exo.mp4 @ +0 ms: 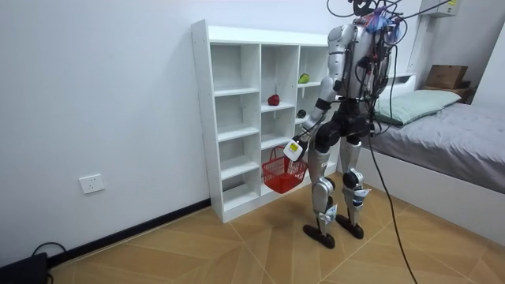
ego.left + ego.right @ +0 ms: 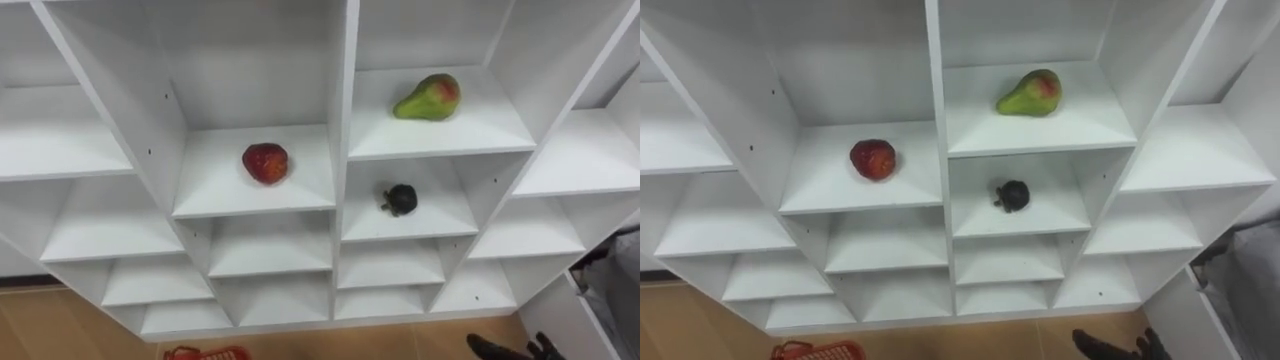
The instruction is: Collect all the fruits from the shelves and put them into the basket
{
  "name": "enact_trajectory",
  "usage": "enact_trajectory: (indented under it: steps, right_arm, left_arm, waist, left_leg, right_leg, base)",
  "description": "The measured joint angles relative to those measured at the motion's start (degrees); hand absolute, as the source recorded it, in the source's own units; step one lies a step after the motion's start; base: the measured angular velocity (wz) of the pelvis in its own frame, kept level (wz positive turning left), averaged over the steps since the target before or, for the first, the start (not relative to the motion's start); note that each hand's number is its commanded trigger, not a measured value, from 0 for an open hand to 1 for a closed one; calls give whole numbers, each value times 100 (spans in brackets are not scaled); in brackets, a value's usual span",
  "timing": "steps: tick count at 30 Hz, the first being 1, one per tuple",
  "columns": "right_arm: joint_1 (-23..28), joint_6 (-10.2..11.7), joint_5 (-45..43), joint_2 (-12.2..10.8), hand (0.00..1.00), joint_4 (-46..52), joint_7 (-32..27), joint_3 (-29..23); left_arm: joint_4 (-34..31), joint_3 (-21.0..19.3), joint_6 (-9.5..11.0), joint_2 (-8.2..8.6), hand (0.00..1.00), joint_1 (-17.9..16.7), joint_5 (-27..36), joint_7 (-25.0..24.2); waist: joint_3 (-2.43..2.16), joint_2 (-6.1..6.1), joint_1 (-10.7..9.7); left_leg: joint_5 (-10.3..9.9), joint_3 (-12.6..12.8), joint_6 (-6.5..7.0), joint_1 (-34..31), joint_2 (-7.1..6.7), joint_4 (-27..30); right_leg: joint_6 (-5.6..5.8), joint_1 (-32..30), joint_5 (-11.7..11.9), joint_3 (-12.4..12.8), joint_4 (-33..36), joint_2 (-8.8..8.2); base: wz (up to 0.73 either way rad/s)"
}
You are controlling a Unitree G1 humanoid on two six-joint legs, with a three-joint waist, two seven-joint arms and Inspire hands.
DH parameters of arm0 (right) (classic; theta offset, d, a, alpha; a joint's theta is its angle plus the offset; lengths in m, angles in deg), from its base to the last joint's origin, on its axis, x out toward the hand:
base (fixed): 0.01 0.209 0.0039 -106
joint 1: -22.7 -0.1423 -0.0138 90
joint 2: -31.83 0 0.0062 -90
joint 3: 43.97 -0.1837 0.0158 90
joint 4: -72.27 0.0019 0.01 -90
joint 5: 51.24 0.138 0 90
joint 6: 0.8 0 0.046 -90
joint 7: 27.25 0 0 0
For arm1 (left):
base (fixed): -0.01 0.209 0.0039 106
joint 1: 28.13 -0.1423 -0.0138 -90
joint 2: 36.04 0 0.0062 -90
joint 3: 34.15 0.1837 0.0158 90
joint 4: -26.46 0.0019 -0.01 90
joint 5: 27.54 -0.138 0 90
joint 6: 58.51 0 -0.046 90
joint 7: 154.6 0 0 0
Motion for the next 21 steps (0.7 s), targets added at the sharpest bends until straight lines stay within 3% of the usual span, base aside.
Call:
enact_trajectory:
  steps: [5, 12, 15, 18, 21]
  right_arm:
    - [-1, 62, 3, 7, 0, 743, -441, 196]
    - [98, 59, -116, 7, 0, 1628, -939, 340]
    - [141, 95, -360, 8, 0, 2205, -1141, 340]
    - [141, 236, -791, 9, 0, 2736, -1347, 354]
    - [143, 242, -1258, 9, 0, 2972, -1484, 374]
  left_arm:
    - [-9, 7, -37, -4, 100, 4, 0, 11]
    - [-122, 16, -47, 0, 100, -40, 9, 51]
    - [-119, 19, -46, 1, 100, -54, 4, 58]
    - [-123, 42, -40, 0, 100, -49, 1, 61]
    - [-123, 56, -40, 0, 100, -56, -3, 59]
  waist:
    - [-49, -62, 24]
    - [-54, 0, 9]
    - [-71, 47, 3]
    - [-66, 61, 12]
    - [-61, 56, 36]
  left_leg:
    - [0, 36, 0, 6, 1, -6]
    - [-1, 38, 2, 27, 2, -4]
    - [-1, 38, 2, 68, 3, -9]
    - [-1, 40, 2, 87, 3, -8]
    - [-1, 36, 2, 70, 3, -7]
  right_leg:
    - [1, -12, 1, 46, -3, 1]
    - [6, 12, 8, 30, 21, 4]
    - [6, 48, 8, 32, 25, 4]
    - [6, 67, 8, 41, 27, 5]
    - [7, 48, 8, 43, 23, 4]
  base:
    - [-4]
    - [0]
    - [0]
    - [0]
    - [0]
